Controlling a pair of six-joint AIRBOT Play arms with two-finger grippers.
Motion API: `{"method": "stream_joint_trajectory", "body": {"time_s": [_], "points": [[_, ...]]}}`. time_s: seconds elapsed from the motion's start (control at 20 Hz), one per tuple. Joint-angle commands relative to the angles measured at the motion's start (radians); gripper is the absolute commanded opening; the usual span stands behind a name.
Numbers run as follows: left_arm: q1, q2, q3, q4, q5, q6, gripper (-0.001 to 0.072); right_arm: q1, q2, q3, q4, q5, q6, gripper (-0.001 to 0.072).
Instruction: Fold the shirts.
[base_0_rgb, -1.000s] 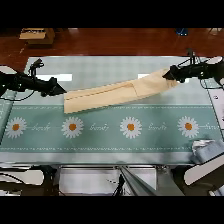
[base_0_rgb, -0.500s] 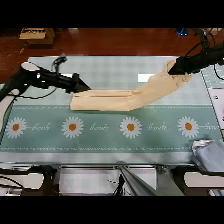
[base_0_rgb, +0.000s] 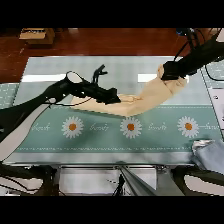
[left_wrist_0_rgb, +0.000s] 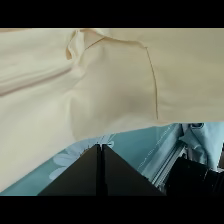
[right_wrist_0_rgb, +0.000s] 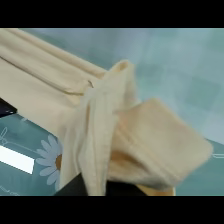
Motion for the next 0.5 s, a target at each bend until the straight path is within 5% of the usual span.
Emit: {"method": "stream_joint_trajectory", "body": {"time_s": [0.0, 0.25, 0.45], "points": [[-0.071, -0.064, 0.001, -0.068, 0.040, -0.008, 0.0022, 0.079, 0.047, 0.001, -0.029, 0.019, 0.064, 0.0022], [-0.170, -0.114, 0.001, -0.287, 0.082, 0.049, 0.0022, 0.156, 0.116, 0.001, -0.029, 0.019, 0.128, 0.0023], [-0.231, -0.117, 0.000, -0.293, 0.154, 0.055, 0.0022, 0.169, 0.130, 0.001, -0.032, 0.019, 0.148, 0.0023]]}}
